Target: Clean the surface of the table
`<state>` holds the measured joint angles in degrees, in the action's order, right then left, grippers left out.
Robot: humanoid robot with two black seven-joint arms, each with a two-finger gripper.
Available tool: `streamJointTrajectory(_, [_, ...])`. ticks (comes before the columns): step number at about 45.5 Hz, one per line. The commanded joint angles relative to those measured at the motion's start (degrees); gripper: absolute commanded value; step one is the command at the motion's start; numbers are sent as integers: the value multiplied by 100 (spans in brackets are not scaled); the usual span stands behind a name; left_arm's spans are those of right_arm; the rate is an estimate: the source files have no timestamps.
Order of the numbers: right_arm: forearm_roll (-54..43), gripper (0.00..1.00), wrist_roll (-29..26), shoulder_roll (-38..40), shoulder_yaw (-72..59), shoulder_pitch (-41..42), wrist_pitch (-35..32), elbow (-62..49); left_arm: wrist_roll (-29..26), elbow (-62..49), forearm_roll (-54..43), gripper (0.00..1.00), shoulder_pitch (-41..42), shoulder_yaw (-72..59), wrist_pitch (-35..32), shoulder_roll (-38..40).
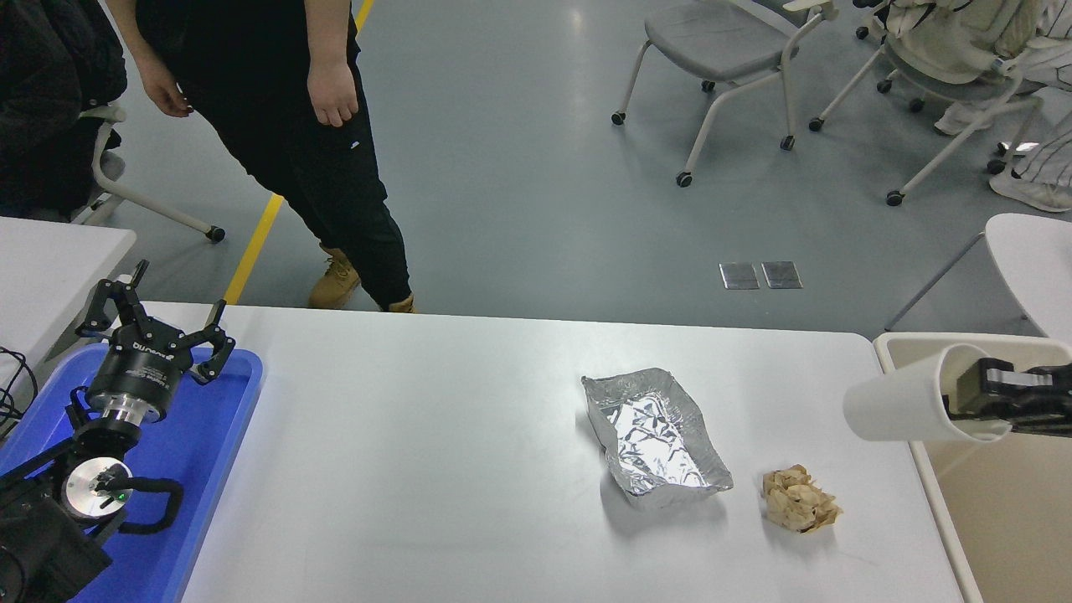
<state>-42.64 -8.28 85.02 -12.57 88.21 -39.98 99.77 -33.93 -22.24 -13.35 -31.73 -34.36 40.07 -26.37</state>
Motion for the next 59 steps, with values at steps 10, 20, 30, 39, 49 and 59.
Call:
streamJointTrajectory(10, [-192,0,-42,129,71,29,-133,-229,0,0,0,100,0,0,0,0])
streamJointTrajectory(20, [-192,0,-34,85,53,-23,-115,-941,0,0,0,100,0,0,0,0])
streamJointTrajectory(30, [-209,0,-34,102,-26,-76,-28,-1486,0,9,0,100,0,0,0,0])
streamJointTrajectory(39, [-148,0,-34,59,-52,-612,595,-2110,0,0,0,100,0,0,0,0])
streamJointTrajectory(49, [344,0,-7,-600,-26,-1499,1976,-2682,0,9,0,100,0,0,0,0])
streamJointTrajectory(59, [1091,0,10,-1496,27,-2343,3241,-3227,0,0,0,100,0,0,0,0])
